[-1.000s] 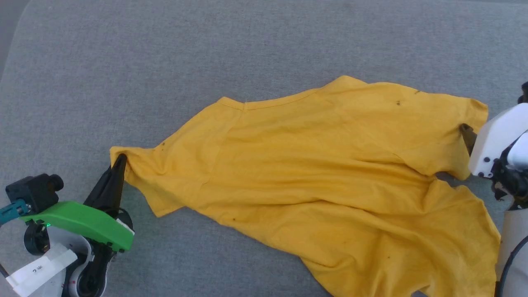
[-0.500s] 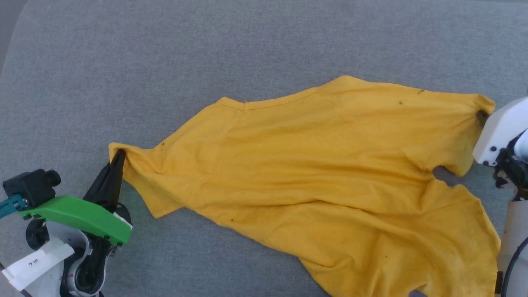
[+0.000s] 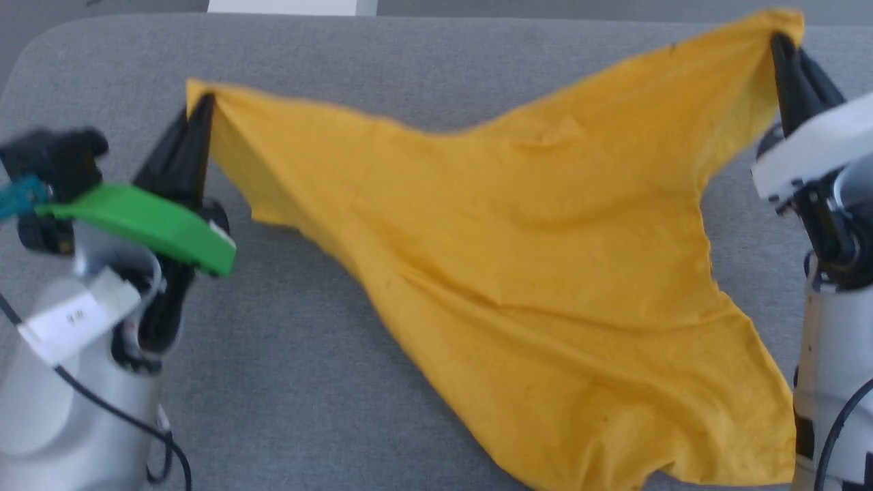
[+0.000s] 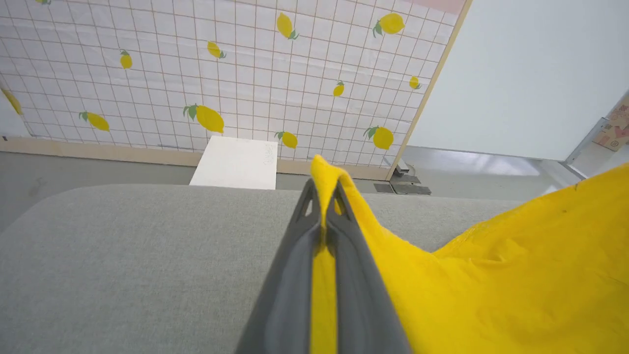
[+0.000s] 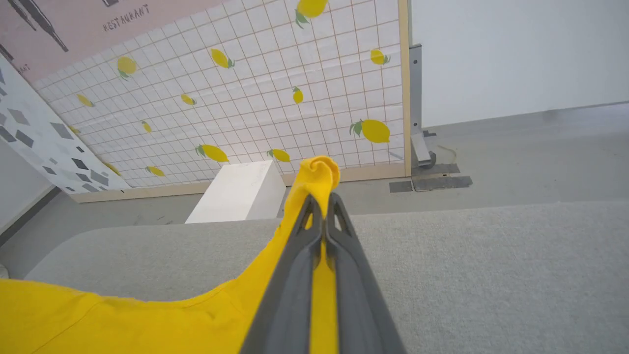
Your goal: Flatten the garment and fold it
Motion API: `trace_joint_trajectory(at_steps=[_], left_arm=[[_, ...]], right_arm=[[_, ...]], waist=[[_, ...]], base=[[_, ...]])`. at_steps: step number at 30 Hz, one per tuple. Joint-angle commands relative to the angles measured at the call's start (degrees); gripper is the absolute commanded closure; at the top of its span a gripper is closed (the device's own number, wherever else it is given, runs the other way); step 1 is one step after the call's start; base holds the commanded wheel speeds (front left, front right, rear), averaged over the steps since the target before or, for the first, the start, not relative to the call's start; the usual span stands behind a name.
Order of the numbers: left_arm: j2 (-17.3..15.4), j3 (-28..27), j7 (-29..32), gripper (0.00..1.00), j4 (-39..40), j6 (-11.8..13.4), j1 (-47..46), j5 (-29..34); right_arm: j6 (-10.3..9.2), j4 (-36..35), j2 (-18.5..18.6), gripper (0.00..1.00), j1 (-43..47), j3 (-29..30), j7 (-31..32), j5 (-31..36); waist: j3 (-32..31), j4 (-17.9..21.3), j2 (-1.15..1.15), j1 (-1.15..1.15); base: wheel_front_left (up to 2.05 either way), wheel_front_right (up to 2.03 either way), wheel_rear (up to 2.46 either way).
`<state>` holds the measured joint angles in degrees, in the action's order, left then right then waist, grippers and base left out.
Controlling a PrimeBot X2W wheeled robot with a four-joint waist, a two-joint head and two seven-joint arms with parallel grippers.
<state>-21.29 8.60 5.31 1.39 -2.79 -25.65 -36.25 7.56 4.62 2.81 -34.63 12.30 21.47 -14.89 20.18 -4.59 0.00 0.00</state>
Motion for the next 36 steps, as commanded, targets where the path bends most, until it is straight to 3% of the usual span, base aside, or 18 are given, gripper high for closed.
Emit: trace_joint_trajectory(at_steps=[1,7,13,22,30,36], left_arm=[[-0.9,0.2,0.3,1.0,-0.6,-0.1,-3.7,1.4],[-2.7,0.9,3.3,1.0,-5.3,-0.1,-17.9,4.1],[-4.0,1.9,5.5,1.0,-11.5,-0.5,-31.6,6.4],[-4.2,-0.3,0.9,1.0,-19.5,1.6,-48.2,8.9],[-3.9,-1.6,-1.0,1.0,-25.4,1.6,-56.0,7.8],[-4.4,-2.8,-3.6,1.0,-26.6,0.0,-59.5,6.3]], right_arm=[[-0.08,-0.4,0.1,1.0,-2.4,-1.1,-0.8,-0.7],[-0.08,1.5,0.1,1.0,-12.5,-6.1,-0.3,0.6],[-0.08,8.5,0.1,1.0,-25.7,-7.7,-0.8,3.0],[-0.08,21.7,0.1,1.0,-42.8,-7.2,-8.8,9.6],[-0.08,30.6,0.1,1.0,-53.9,-6.3,-13.1,18.9],[-0.08,30.1,0.1,1.0,-58.1,-5.3,-13.7,22.6]], waist=[[-1.4,1.5,0.0,0.0],[-2.9,4.0,0.0,0.0],[-3.7,5.9,0.0,0.0],[-3.1,8.1,0.0,0.0],[3.9,8.8,0.0,0.0],[10.8,8.5,0.0,0.0]], base=[[0.0,0.0,0.0],[0.0,0.0,0.0],[0.0,0.0,0.0],[0.0,0.0,0.0],[0.0,0.0,0.0],[0.0,0.0,0.0]])
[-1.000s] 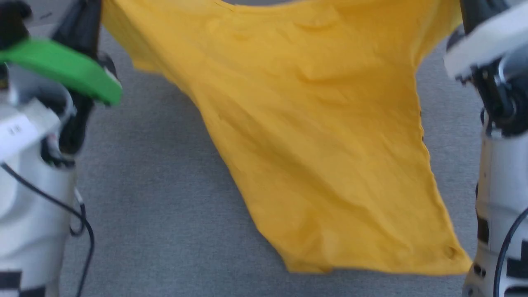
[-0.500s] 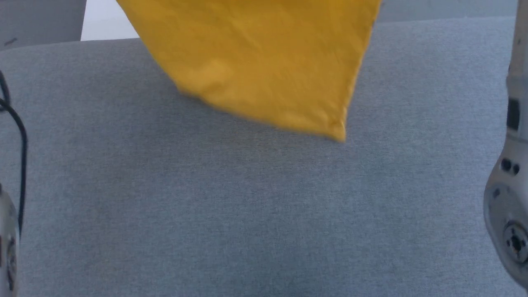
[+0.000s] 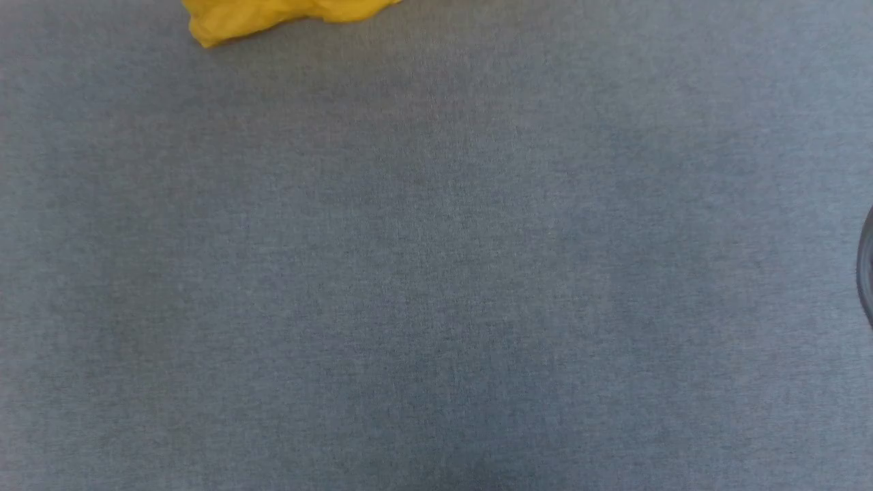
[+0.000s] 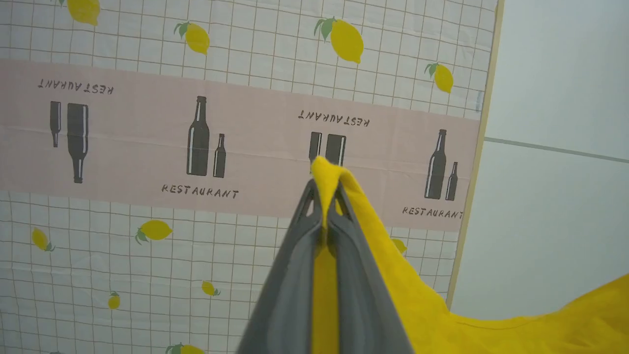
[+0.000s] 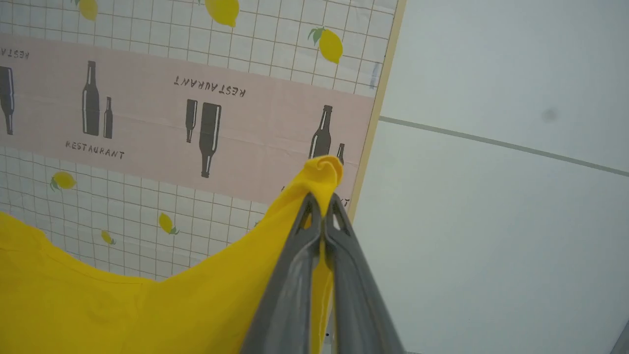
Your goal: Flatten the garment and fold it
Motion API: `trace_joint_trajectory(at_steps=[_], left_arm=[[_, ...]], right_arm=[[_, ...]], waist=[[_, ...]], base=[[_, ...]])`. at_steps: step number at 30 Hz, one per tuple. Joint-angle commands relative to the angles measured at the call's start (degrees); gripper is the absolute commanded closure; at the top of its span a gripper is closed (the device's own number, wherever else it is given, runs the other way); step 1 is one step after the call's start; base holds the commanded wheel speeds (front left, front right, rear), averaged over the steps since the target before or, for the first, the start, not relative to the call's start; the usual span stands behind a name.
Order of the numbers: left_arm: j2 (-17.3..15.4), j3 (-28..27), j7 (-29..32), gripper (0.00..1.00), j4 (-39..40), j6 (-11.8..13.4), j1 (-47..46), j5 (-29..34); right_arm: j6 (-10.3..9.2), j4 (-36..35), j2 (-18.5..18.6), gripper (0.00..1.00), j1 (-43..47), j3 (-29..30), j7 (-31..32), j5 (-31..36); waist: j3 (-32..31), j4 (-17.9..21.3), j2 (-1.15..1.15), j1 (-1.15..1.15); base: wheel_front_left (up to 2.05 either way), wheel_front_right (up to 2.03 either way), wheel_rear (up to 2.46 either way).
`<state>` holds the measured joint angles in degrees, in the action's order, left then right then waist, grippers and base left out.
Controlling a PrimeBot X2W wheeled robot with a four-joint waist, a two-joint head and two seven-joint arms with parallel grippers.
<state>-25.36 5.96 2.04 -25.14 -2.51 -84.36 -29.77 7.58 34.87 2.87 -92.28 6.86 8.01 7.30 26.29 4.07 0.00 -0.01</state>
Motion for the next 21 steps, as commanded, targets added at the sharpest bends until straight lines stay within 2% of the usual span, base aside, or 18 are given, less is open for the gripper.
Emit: trace_joint_trajectory(at_steps=[1,7,14,16,21], left_arm=[[-0.4,-0.4,-0.5,1.0,-0.2,-0.5,-1.3,-0.7],[-0.8,-1.5,-2.6,1.0,-0.4,-2.6,-3.4,-3.3],[-2.6,0.8,-3.2,1.0,2.8,-4.7,-0.3,-7.9],[-3.8,2.3,-2.8,1.0,5.5,-4.9,2.4,-10.0],[-10.9,6.5,-1.8,1.0,16.6,-5.0,15.1,-17.1]], right_arm=[[-0.09,-0.5,0.0,1.0,-1.0,0.2,-0.1,0.8],[-0.09,-2.3,0.0,1.0,-1.9,-1.1,0.0,0.7],[-0.09,-5.5,0.0,1.0,1.9,-3.3,0.9,-2.7],[-0.09,-7.3,0.0,1.0,4.3,-3.5,1.6,-4.7],[-0.09,-15.0,0.0,1.0,13.8,-3.5,5.7,-9.7]], waist=[[6.2,-0.3,0.0,0.01],[12.5,-1.5,0.0,0.01],[14.2,-3.8,0.0,0.01],[14.0,-4.2,0.0,0.01],[12.3,-4.6,0.0,0.01]], base=[[0.0,0.0,0.0],[0.0,0.0,0.0],[0.0,0.0,0.0],[0.0,0.0,0.0],[0.0,0.0,0.0]])
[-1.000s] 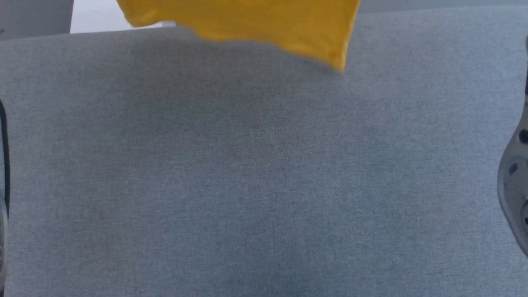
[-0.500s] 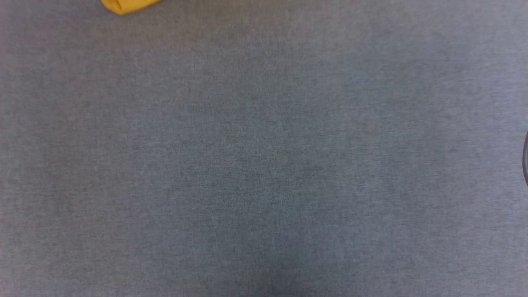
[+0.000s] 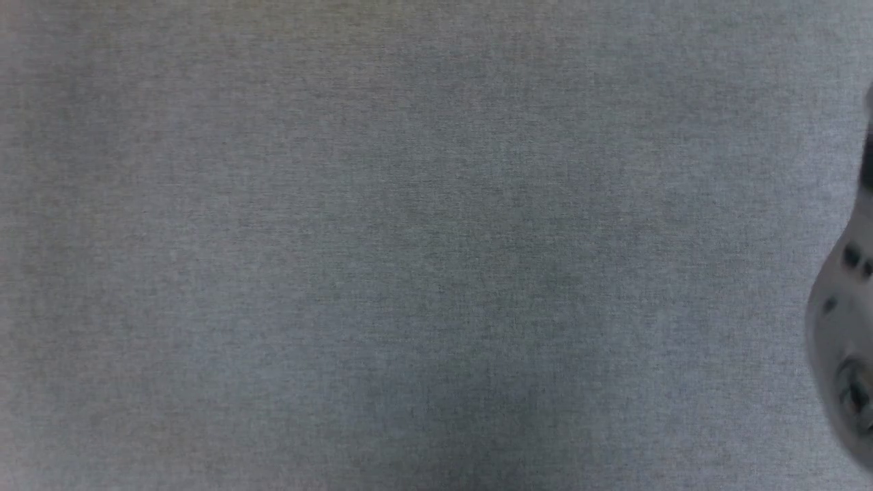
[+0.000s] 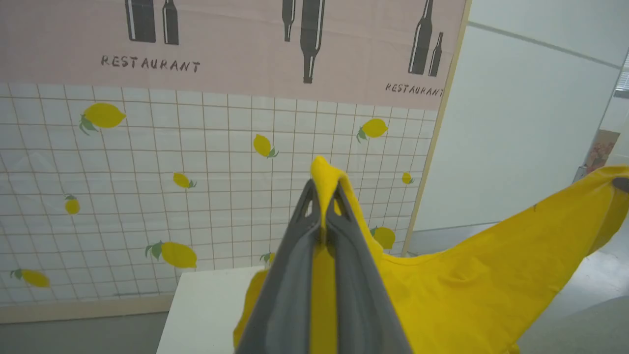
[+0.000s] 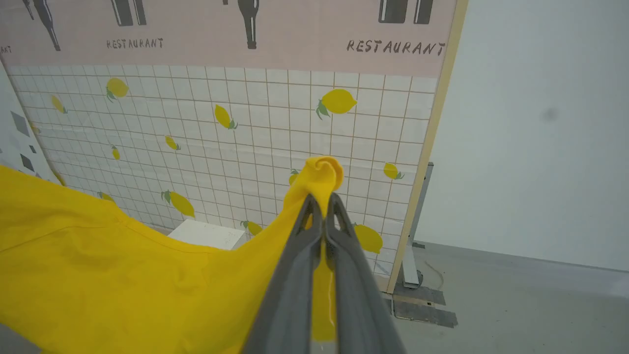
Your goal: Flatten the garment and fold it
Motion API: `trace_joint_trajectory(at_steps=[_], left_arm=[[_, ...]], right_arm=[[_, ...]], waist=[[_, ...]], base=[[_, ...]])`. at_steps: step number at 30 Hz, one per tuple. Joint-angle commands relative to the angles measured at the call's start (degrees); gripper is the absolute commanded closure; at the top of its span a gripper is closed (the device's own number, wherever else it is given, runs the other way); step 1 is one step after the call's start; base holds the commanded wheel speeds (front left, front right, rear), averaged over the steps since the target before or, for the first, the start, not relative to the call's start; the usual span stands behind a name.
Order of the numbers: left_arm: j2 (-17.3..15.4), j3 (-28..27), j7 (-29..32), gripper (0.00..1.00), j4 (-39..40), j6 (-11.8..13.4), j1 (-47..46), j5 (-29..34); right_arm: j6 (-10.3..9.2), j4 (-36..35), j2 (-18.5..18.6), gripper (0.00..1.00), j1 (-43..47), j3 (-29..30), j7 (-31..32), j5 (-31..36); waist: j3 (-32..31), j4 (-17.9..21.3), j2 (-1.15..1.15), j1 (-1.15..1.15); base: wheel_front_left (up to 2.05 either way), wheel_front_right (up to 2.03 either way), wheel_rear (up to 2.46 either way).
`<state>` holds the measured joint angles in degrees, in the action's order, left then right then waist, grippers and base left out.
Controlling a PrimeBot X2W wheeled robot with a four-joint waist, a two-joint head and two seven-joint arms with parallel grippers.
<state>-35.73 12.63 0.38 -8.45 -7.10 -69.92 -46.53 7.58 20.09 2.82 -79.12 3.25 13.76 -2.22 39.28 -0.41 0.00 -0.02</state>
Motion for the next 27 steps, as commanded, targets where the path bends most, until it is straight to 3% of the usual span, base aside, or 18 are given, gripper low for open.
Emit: trace_joint_trajectory(at_steps=[1,5,8,15,20,27], left_arm=[[-1.8,-0.2,-0.1,1.0,1.5,-0.4,3.3,-1.4],[-5.6,-2.4,-0.8,1.0,7.1,-0.4,16.3,-6.1],[-6.7,-4.4,-2.0,1.0,10.7,0.0,25.5,-8.2],[-5.8,-7.8,-6.1,1.0,18.0,3.1,46.4,-11.1],[-5.7,-5.6,-5.9,1.0,18.6,3.0,56.7,-10.7],[-5.1,0.0,-2.9,1.0,15.9,3.5,68.1,-10.6]], right_arm=[[-0.09,-2.1,0.1,1.0,2.7,0.2,1.0,-0.9],[-0.09,-11.9,0.1,1.0,14.1,1.7,5.8,-4.8],[-0.09,-18.6,0.1,1.0,22.9,2.3,8.5,-8.3],[-0.09,-31.7,0.1,1.0,45.4,8.2,10.7,-16.2],[-0.09,-33.8,0.1,1.0,57.3,10.3,10.7,-22.0],[-0.09,-33.7,0.1,1.0,71.7,5.7,15.2,-25.0]], waist=[[-1.1,-0.2,0.0,0.02],[-3.4,-0.3,0.0,0.02],[-5.2,-0.3,0.0,0.02],[-10.0,-0.7,0.0,0.02],[-12.9,-0.6,0.0,0.02],[-17.7,0.1,0.0,0.02]], base=[[0.0,0.0,0.0],[0.0,0.0,0.0],[0.0,0.0,0.0],[0.0,0.0,0.0],[0.0,0.0,0.0],[0.0,0.0,0.0]])
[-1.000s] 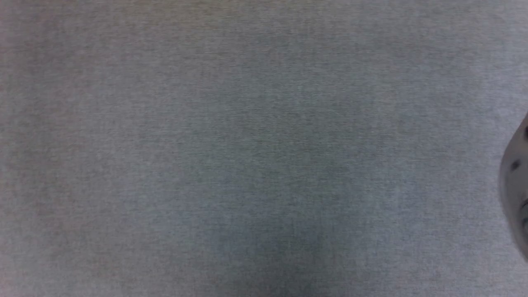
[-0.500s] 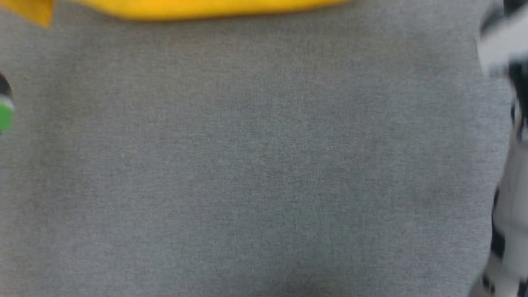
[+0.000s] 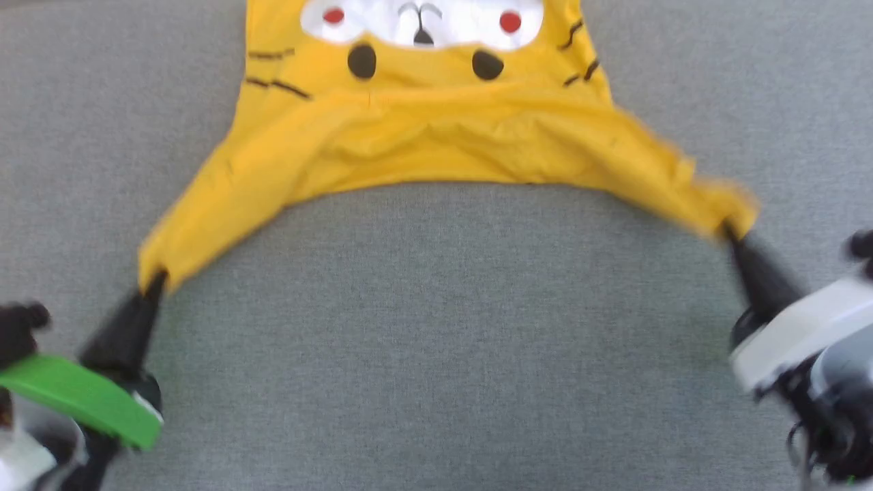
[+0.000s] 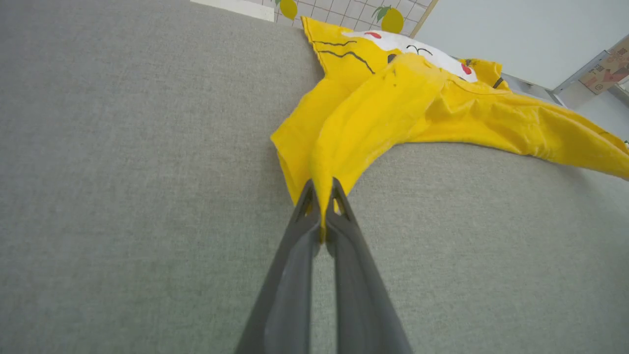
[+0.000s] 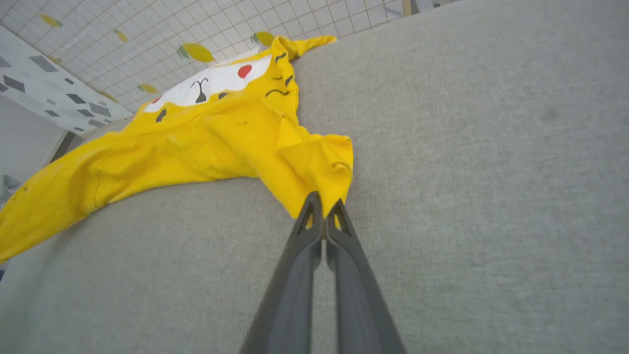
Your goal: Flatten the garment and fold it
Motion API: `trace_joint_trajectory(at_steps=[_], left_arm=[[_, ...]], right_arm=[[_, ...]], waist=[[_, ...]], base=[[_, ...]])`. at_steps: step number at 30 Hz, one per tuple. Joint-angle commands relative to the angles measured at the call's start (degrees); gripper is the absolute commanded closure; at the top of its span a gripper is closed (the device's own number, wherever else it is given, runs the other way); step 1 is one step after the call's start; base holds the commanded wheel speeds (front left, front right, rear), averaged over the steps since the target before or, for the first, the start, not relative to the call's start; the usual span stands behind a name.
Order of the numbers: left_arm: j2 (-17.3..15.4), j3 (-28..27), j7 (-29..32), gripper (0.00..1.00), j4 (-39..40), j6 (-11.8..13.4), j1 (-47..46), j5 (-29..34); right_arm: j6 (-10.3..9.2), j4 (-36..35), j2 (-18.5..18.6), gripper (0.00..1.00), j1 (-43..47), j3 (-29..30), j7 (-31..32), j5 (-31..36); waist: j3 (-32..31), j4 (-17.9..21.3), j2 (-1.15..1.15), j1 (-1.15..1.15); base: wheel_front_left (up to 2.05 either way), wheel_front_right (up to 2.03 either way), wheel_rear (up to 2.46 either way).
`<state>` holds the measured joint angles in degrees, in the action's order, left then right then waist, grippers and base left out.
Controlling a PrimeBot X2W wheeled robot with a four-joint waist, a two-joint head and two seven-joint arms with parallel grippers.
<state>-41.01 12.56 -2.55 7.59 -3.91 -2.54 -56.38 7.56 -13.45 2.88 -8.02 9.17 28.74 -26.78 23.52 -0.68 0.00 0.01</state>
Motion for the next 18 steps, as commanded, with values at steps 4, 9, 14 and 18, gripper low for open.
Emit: trace_joint_trajectory(at_steps=[4,9,14,18], left_arm=[[0.1,2.2,3.4,1.0,-1.7,-0.5,5.4,-4.0],[-1.5,4.3,8.3,1.0,-1.9,-1.3,11.4,-8.7],[-3.5,4.0,11.2,1.0,-1.4,-1.2,16.6,-12.6],[-4.8,3.2,12.3,1.0,-0.3,-0.9,20.7,-15.6]], right_arm=[[-0.08,-0.7,0.0,1.0,7.5,-1.1,5.8,-1.8],[-0.08,-0.9,0.0,1.0,15.0,2.9,12.8,-3.0],[-0.08,-0.1,0.0,1.0,20.3,8.7,18.4,-5.4],[-0.08,0.4,0.0,1.0,23.6,13.1,21.7,-7.4]], waist=[[-4.4,0.3,0.0,-0.01],[-7.6,-0.1,0.0,-0.01],[-9.9,-0.4,0.0,-0.01],[-11.4,-0.7,0.0,-0.01]], base=[[0.0,0.0,0.0],[0.0,0.0,0.0],[0.0,0.0,0.0],[0.0,0.0,0.0]])
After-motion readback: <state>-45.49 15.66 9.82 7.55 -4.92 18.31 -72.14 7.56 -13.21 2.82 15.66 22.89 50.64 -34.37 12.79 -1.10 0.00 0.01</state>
